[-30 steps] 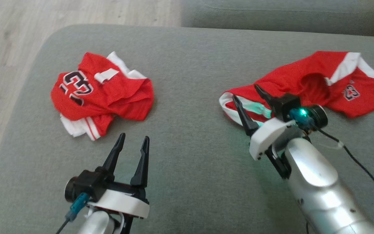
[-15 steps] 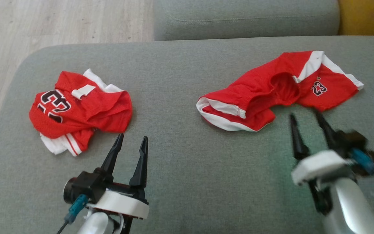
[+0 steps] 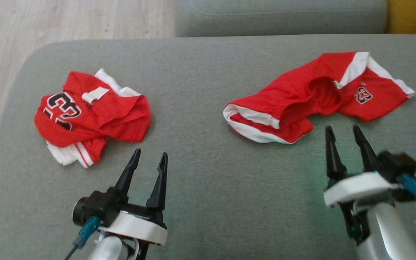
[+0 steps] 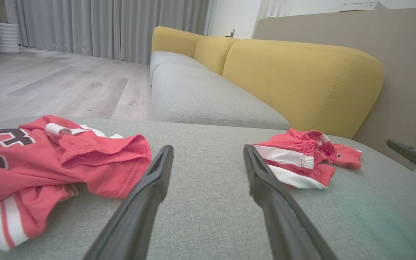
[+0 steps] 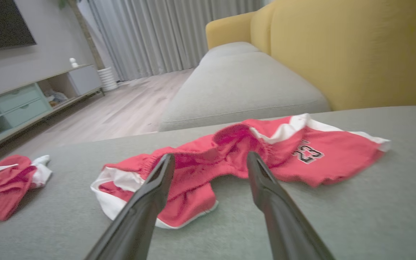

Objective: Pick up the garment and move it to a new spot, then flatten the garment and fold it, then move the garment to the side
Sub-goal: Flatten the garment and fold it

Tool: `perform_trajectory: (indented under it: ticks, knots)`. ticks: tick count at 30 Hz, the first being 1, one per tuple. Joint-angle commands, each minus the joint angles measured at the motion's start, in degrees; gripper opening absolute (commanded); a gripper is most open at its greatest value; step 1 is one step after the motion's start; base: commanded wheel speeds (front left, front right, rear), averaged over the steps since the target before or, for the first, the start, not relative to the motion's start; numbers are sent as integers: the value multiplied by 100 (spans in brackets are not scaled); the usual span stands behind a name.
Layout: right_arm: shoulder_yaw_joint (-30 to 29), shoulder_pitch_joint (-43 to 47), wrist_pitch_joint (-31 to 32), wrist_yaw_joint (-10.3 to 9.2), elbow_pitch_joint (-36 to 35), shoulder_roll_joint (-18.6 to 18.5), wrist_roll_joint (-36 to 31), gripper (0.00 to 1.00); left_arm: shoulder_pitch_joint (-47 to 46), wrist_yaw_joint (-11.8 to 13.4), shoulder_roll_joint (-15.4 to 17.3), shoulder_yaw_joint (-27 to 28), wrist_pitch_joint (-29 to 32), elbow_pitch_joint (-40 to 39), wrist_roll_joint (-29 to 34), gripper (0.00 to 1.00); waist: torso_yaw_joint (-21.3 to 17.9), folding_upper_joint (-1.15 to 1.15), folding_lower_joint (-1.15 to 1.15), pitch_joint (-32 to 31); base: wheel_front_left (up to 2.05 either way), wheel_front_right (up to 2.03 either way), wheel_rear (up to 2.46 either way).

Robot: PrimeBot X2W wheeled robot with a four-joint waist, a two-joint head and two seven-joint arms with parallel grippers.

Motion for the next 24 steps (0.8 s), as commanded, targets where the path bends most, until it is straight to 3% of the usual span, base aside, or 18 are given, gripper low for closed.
perform_trajectory:
  ticks: [1,8,13,14,15,24]
  knots:
    - [223,-363,39,39,-159,-14,88,100,-227,2,61,140,-30,-181,19,100,90,0,0,75,0,0,0]
    - [729,-1077,586,39,638,-14,1079,100,-349,-69,-1,72,-36,-84,-7,100,573,0,0,382,0,0,0]
    - [760,-1571,444,39,1302,-14,1325,100,-416,-111,-52,55,-48,8,-18,100,857,0,0,500,0,0,0]
    - [739,-1667,386,39,1436,-14,1333,67,-423,-118,-58,55,-50,27,-19,100,903,0,0,509,0,0,0]
    - [718,-1761,333,39,1569,-14,1328,0,-428,-126,-65,56,-53,45,-19,100,947,0,0,512,0,0,0]
    - [93,-2607,-233,39,2069,-14,657,0,-386,-146,-147,42,-66,155,-8,100,1297,0,0,301,0,0,0]
